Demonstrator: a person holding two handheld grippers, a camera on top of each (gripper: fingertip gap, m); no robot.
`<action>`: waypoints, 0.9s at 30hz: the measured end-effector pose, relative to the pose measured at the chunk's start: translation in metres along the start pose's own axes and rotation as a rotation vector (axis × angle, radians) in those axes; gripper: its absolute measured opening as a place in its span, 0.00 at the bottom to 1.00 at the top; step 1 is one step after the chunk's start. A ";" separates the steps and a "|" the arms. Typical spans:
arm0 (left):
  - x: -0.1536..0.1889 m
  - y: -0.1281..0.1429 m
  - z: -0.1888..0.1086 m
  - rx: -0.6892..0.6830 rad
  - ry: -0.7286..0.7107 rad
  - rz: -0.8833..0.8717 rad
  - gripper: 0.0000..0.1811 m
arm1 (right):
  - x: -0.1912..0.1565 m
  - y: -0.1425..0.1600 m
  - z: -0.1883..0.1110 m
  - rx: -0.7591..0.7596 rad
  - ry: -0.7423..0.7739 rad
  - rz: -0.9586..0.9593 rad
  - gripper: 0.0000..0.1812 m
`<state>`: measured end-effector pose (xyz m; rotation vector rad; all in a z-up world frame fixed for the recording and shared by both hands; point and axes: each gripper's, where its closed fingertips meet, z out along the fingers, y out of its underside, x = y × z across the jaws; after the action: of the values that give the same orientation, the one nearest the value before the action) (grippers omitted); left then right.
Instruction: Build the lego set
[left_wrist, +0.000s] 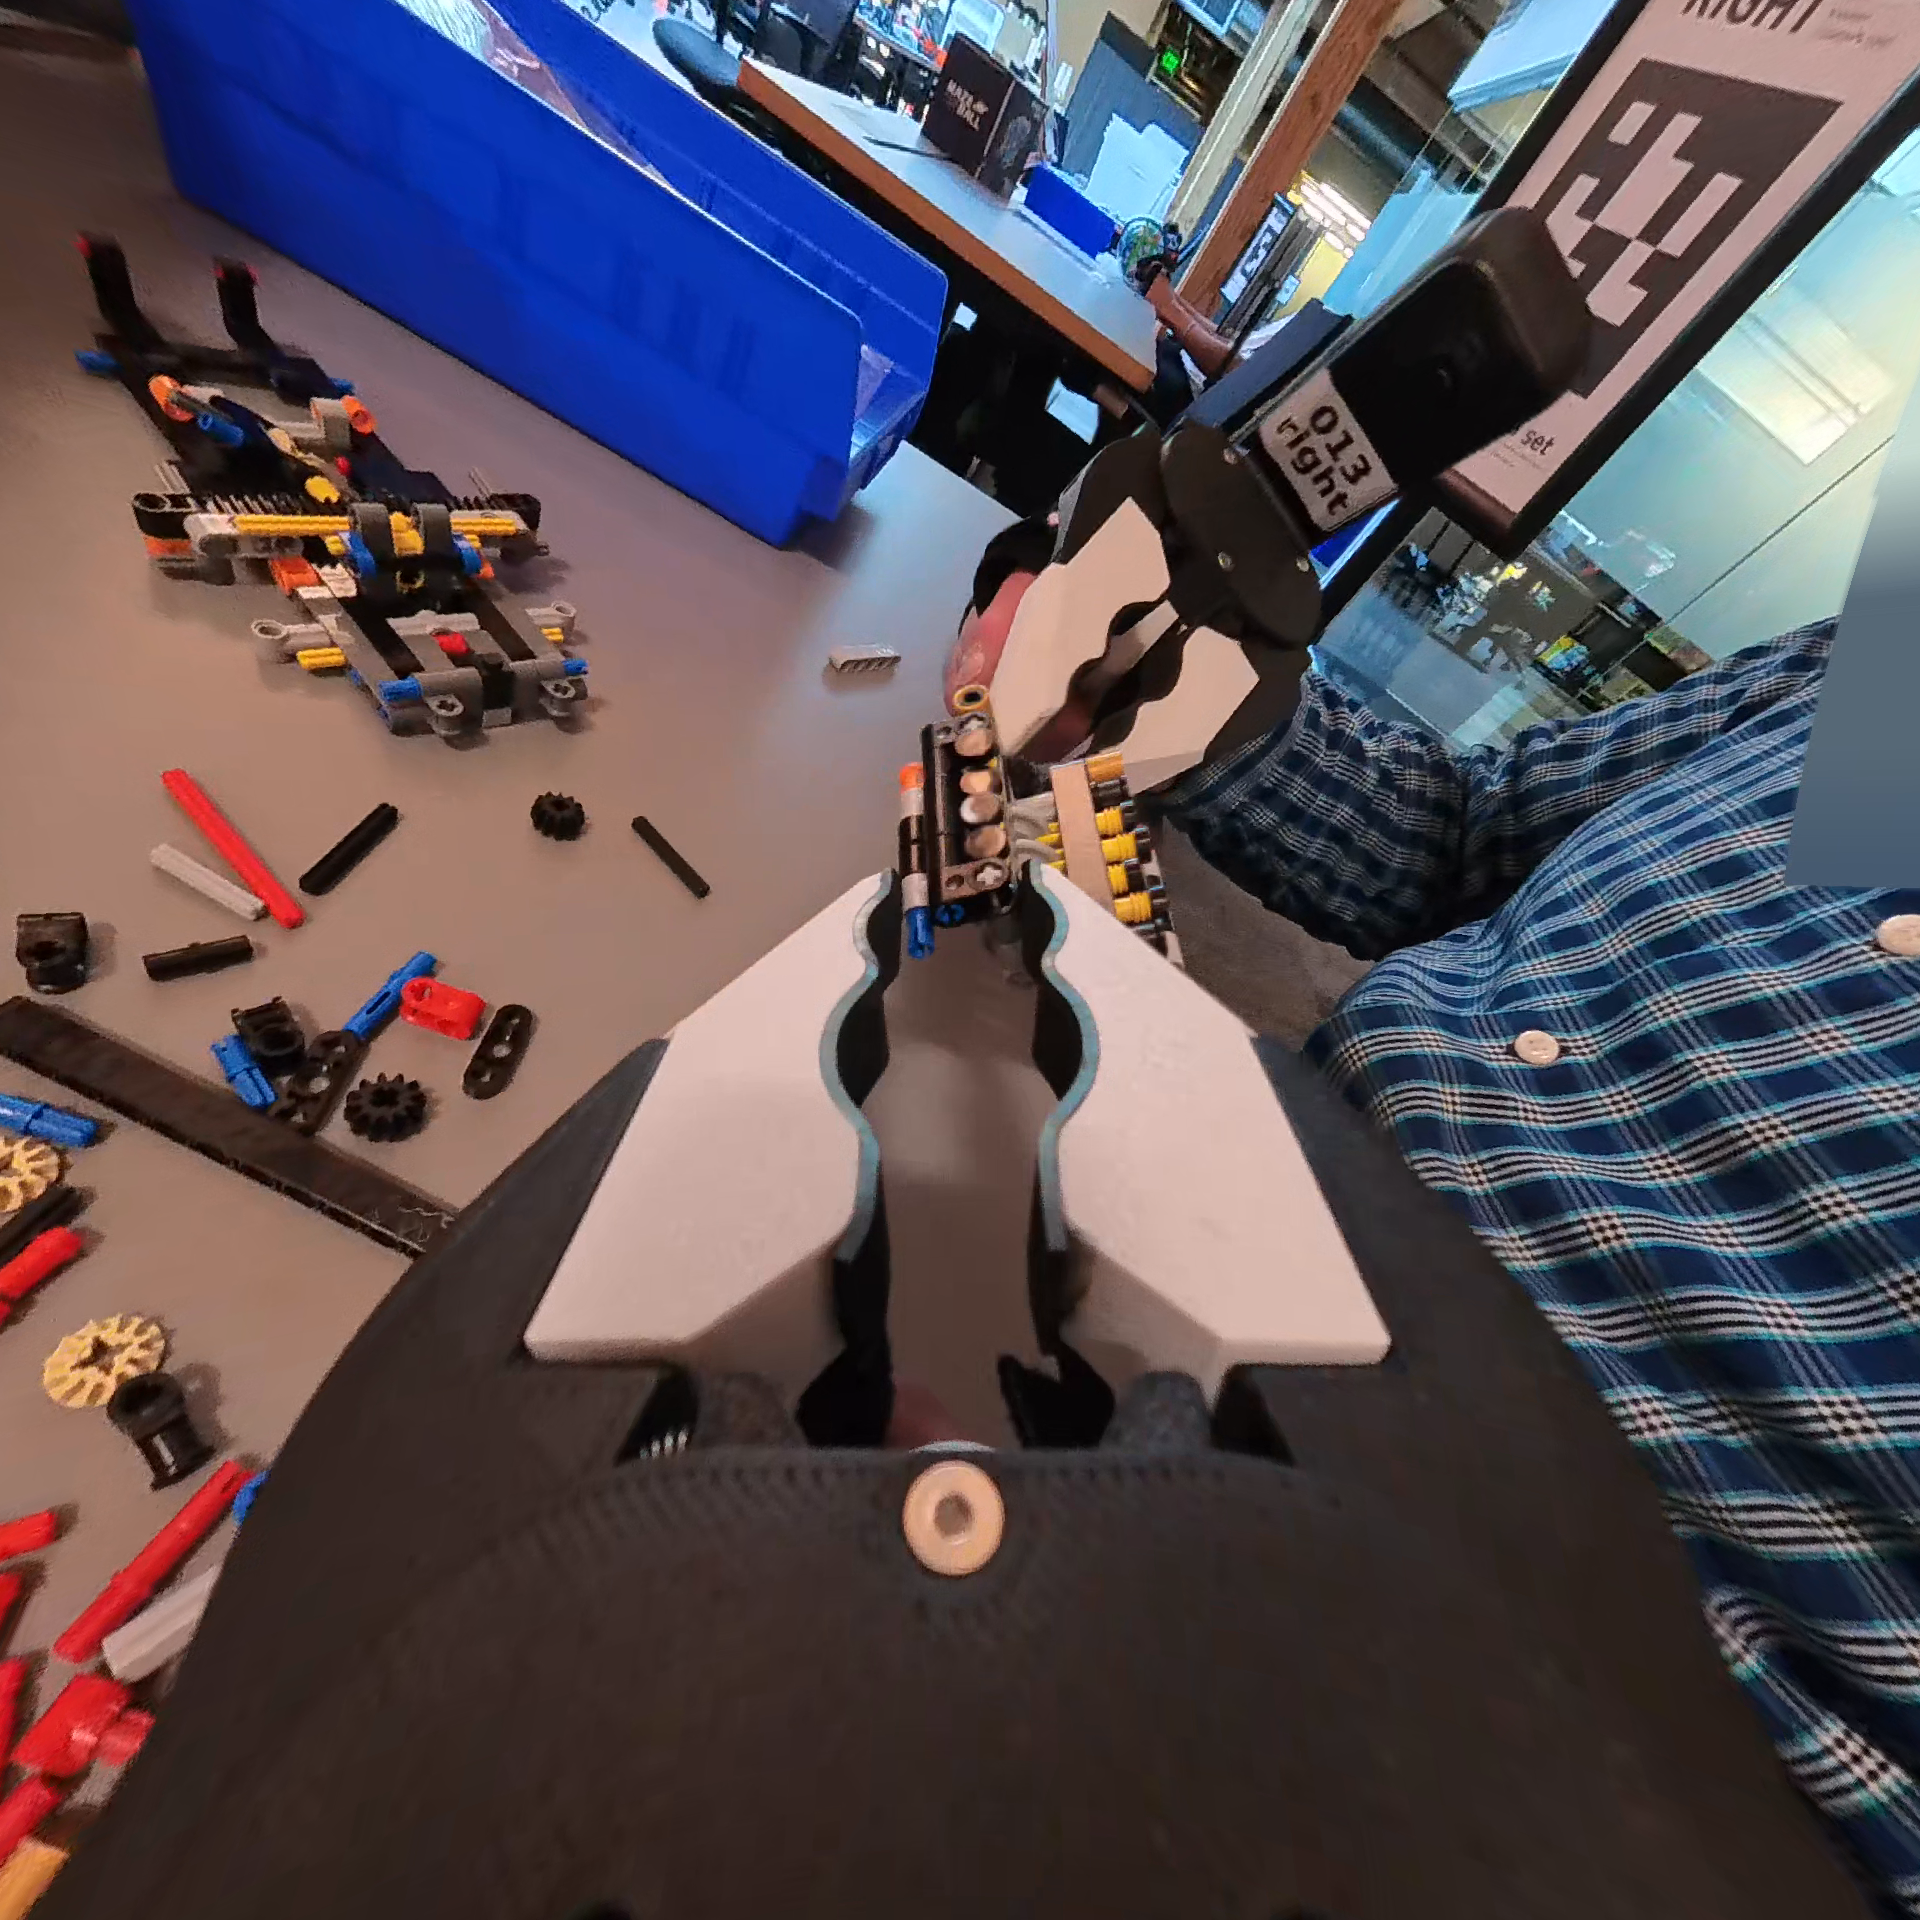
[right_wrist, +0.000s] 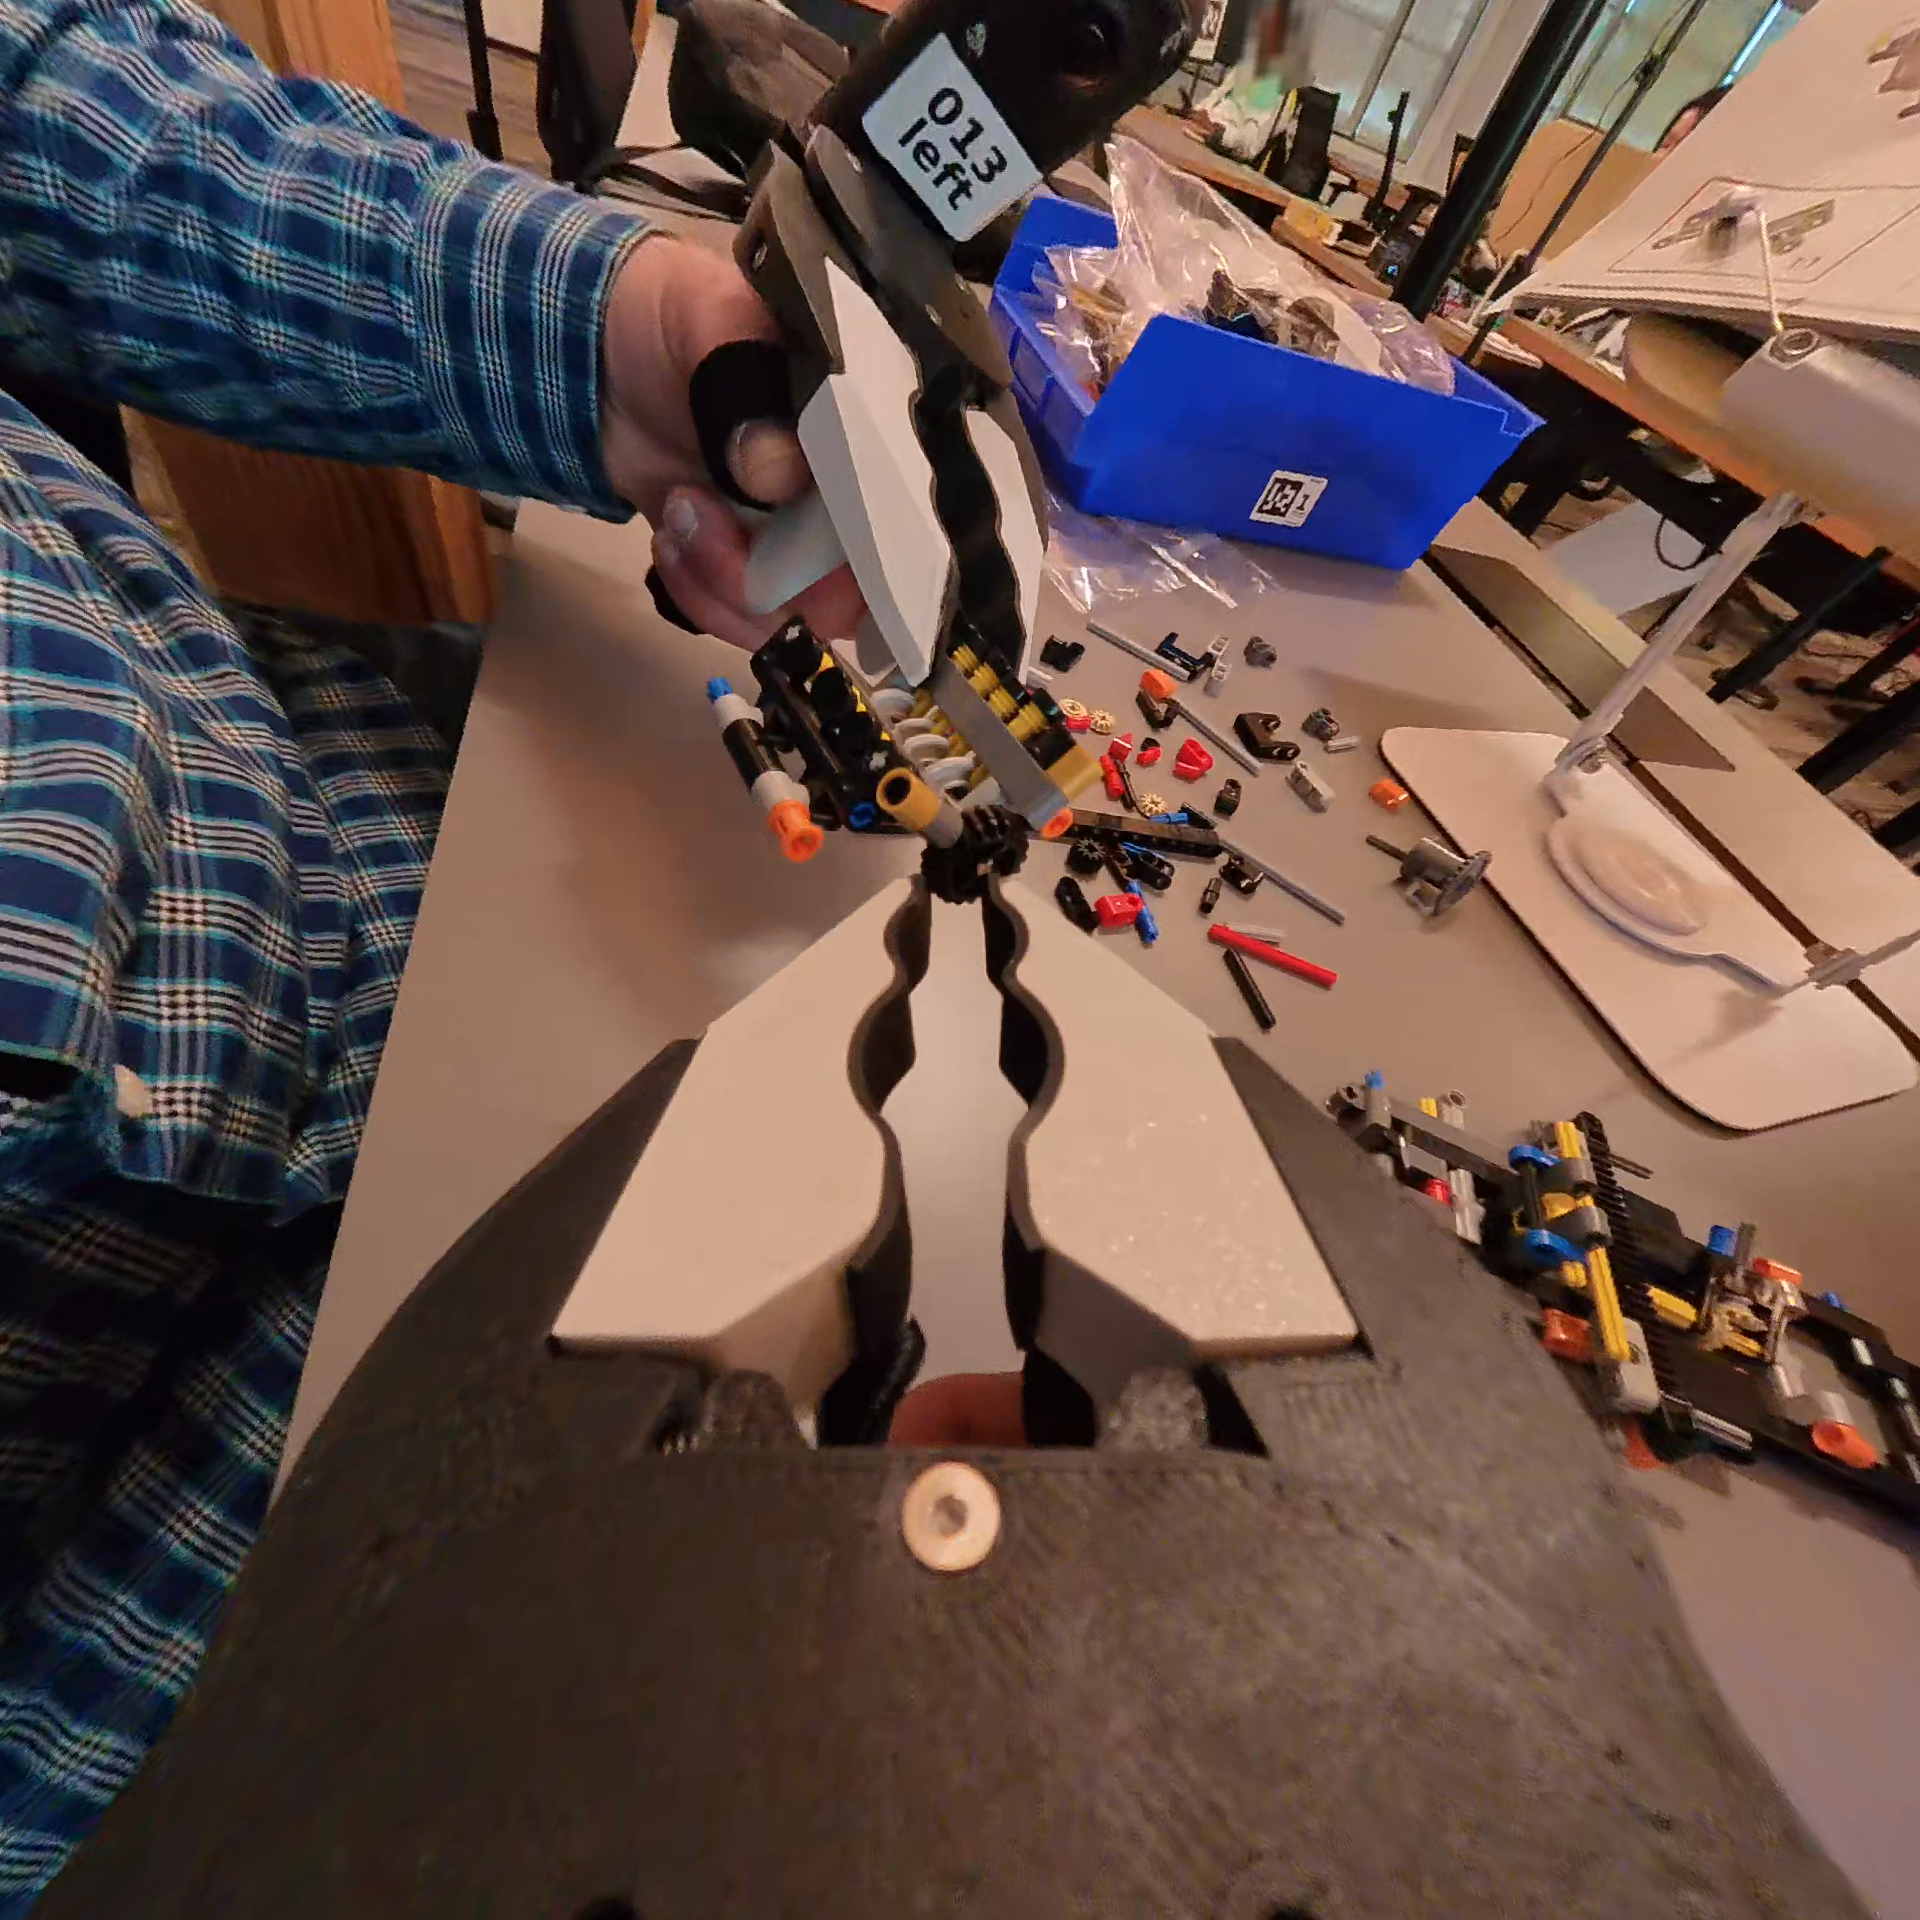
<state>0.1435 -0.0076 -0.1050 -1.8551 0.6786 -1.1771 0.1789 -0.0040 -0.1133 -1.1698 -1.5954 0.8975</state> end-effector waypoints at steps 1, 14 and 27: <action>0.000 0.000 0.000 0.000 -0.002 0.006 0.11 | -0.001 0.000 0.000 0.005 -0.007 0.014 0.04; 0.004 0.001 0.002 -0.013 0.015 0.033 0.11 | 0.003 -0.003 -0.009 0.066 -0.039 0.104 0.05; 0.010 0.001 0.006 -0.014 0.053 0.036 0.11 | 0.005 -0.002 -0.006 0.069 -0.035 0.130 0.04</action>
<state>0.1533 -0.0140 -0.1026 -1.8216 0.7489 -1.2047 0.1833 0.0005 -0.1081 -1.2265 -1.5173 1.0542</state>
